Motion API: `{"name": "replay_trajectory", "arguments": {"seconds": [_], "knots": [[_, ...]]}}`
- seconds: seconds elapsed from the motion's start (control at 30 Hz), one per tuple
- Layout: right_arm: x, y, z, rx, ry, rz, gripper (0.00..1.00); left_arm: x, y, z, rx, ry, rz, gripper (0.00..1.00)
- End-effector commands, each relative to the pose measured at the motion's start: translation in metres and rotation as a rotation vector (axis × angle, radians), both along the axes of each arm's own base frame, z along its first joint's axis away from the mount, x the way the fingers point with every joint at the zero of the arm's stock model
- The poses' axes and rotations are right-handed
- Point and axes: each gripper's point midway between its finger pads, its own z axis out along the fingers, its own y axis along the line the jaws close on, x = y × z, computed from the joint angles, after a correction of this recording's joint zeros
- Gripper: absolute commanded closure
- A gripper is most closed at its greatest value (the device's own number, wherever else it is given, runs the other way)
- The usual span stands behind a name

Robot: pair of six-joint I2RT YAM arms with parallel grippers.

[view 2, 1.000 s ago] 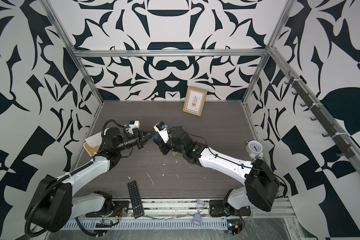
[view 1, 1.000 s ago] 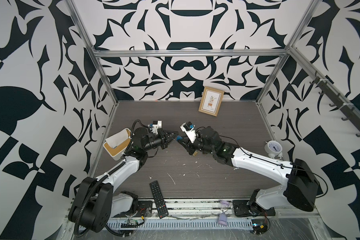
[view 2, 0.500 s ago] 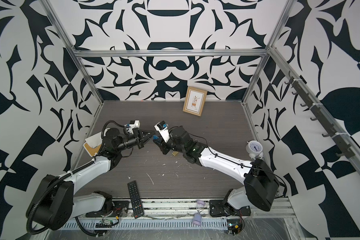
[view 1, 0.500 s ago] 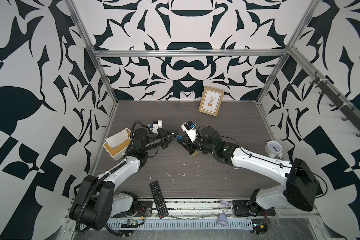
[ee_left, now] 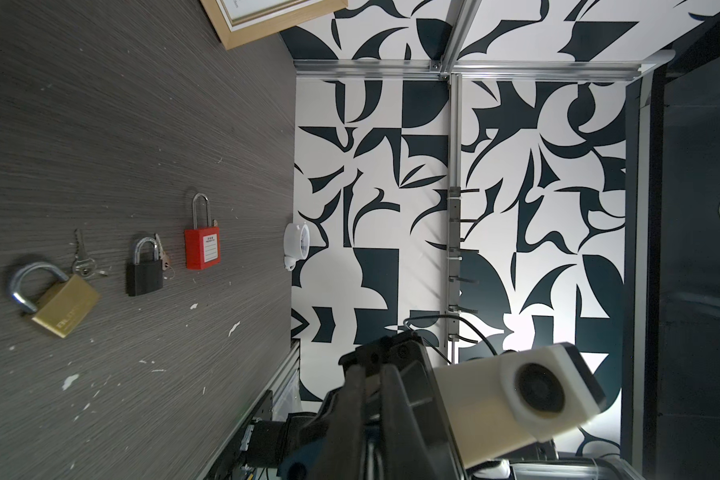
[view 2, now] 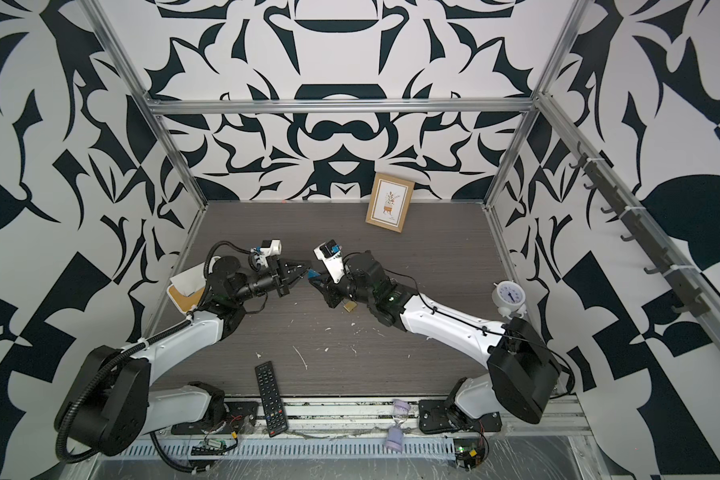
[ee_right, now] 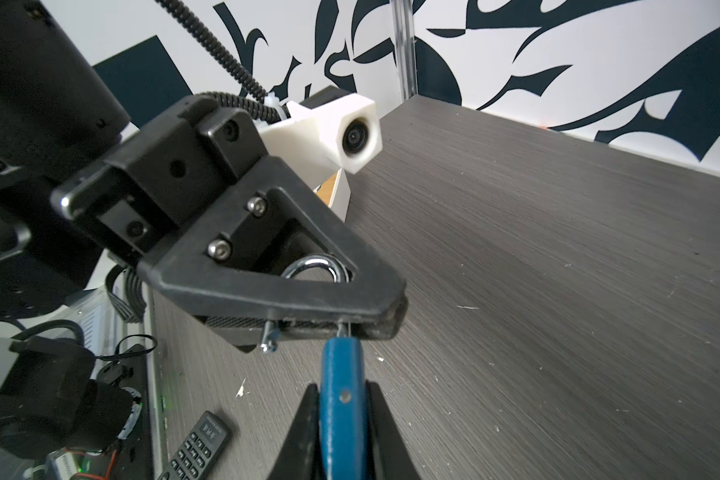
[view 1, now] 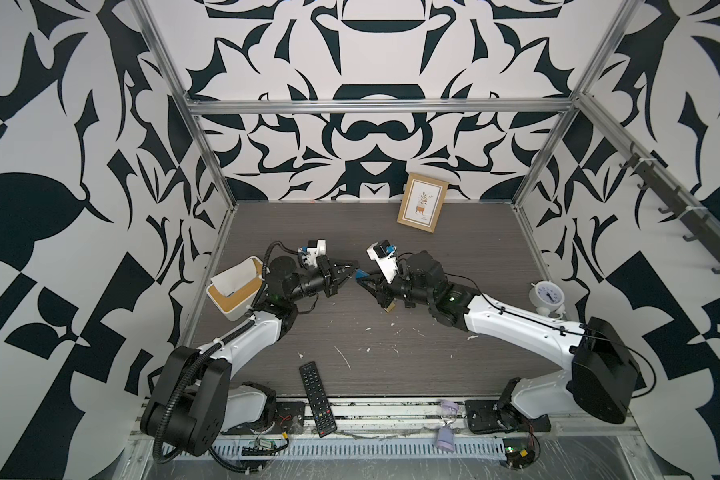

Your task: Lock with the key

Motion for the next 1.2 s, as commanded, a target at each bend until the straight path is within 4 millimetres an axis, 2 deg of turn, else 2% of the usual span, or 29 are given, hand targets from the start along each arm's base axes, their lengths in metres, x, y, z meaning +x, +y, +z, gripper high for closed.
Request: {"name": "replay_trajectory", "arguments": {"seconds": [0.0, 0.1, 0.13, 0.2, 0.33, 0.5, 0.57, 0.73, 0.93, 1.17], "knots": [[-0.001, -0.011, 0.036, 0.138, 0.01, 0.023, 1.0, -0.003, 0.0, 0.011, -0.011, -0.084, -0.011, 1.0], [0.002, -0.024, 0.046, 0.204, 0.121, 0.078, 1.0, -0.003, 0.0, 0.003, 0.022, -0.096, -0.014, 0.61], [0.002, -0.028, 0.051, 0.235, 0.175, 0.114, 1.0, -0.003, 0.0, 0.001, 0.032, -0.103, -0.013, 0.51], [0.004, -0.038, 0.058, 0.282, 0.29, 0.176, 1.0, -0.003, 0.002, -0.002, 0.047, -0.117, -0.009, 0.44], [0.004, -0.056, 0.071, 0.354, 0.445, 0.277, 1.0, 0.002, 0.015, -0.002, 0.06, -0.164, 0.027, 0.39], [-0.009, -0.059, 0.067, 0.323, 0.593, 0.398, 1.0, 0.008, 0.027, 0.009, 0.047, -0.237, 0.036, 0.38], [-0.012, -0.058, 0.061, 0.309, 0.64, 0.425, 1.0, 0.013, 0.024, 0.009, 0.033, -0.236, 0.023, 0.37], [-0.009, -0.056, 0.052, 0.298, 0.668, 0.42, 1.0, 0.011, 0.021, 0.027, -0.032, -0.281, -0.013, 0.38], [-0.008, -0.054, 0.052, 0.303, 0.666, 0.422, 1.0, 0.002, 0.017, 0.031, -0.042, -0.297, -0.054, 0.39], [-0.006, -0.053, 0.049, 0.301, 0.675, 0.42, 1.0, -0.012, 0.003, 0.036, -0.048, -0.312, -0.126, 0.39]]}}
